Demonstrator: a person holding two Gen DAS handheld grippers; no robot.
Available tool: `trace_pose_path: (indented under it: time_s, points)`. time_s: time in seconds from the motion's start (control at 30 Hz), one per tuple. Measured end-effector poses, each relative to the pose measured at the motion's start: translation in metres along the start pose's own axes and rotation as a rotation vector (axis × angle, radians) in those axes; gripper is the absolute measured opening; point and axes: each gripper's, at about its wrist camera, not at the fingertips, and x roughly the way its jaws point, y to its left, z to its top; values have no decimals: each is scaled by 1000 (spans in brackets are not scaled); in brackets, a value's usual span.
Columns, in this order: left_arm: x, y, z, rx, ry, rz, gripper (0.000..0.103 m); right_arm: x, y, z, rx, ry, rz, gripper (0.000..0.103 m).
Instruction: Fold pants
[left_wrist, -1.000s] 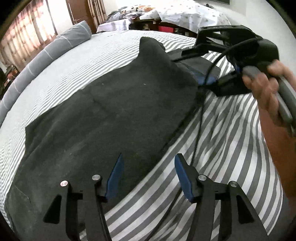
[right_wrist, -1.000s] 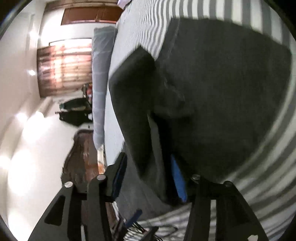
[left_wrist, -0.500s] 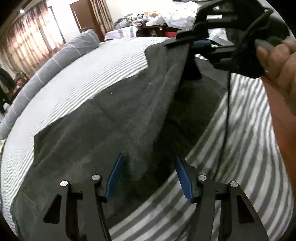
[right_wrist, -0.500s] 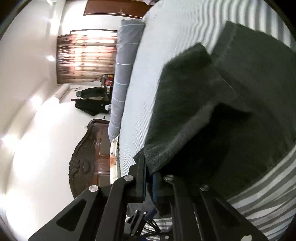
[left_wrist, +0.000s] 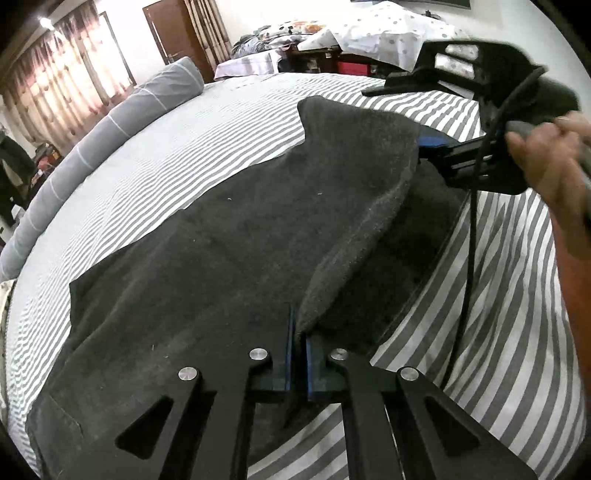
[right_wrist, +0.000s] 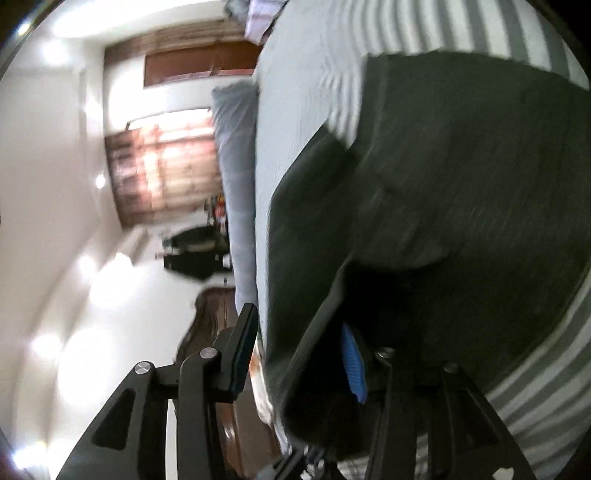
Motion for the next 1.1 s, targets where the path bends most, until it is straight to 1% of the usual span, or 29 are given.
trace_pose_path:
  time_s: [0.03,0.07,0.17,0.27,0.33,0.43,0.47,0.53,0.6,0.63,0.7,0.8,0.83,0.87,0.9,0.93,0.97,1.0,1.1]
  points:
    - [-2,-1,-1,-4,-3,1,5,0,-3,4,20,-8,3,41]
    - [-2,0,-1,-7,-5,-2,5,1,-6,9,46,-14,9,38]
    - [-10,-2,-7,-13,-18,-8,5,4,-11,24,73,-50,-38,29]
    - [-15,-4,-9,-4,-19,-3,5,3,-18,34,110,-57,-65,20]
    - [-17,-5,-9,-5,-21,-1,5,2,-18,33,125,-45,-85,20]
    - [-18,-5,-9,-14,-22,-1,5,-2,-9,27,67,-37,-166,20]
    - [-18,-4,-9,-17,-25,0,5,-4,-6,22,52,-22,-197,20]
    - [-18,-3,-9,-19,-25,-4,5,-6,-5,16,47,8,-219,25]
    - [-18,-3,-9,-12,-25,-2,5,-2,-5,11,55,32,-224,35]
    - [-19,-3,-9,-9,-26,0,5,0,-5,11,61,35,-220,36]
    - [-20,-4,-9,-2,-28,-1,5,5,-5,15,77,23,-217,42]
    - [-23,-7,-10,13,-38,6,5,19,1,22,119,28,-233,44]
    - [-24,-7,-11,14,-39,-2,5,20,1,21,119,35,-233,44]
    - [-25,-8,-11,13,-43,-6,5,21,1,22,110,34,-254,44]
    - [-26,-8,-12,11,-47,-10,5,24,5,23,87,21,-288,40]
    - [-26,-8,-12,9,-48,-17,5,27,11,28,73,21,-300,34]
    - [-27,-8,-13,8,-47,-17,5,31,14,31,52,22,-313,12]
    - [-27,-8,-14,8,-46,-16,5,31,16,34,38,17,-328,8]
    - [-29,-9,-14,16,-53,-17,5,22,22,41,2,-44,-311,8]
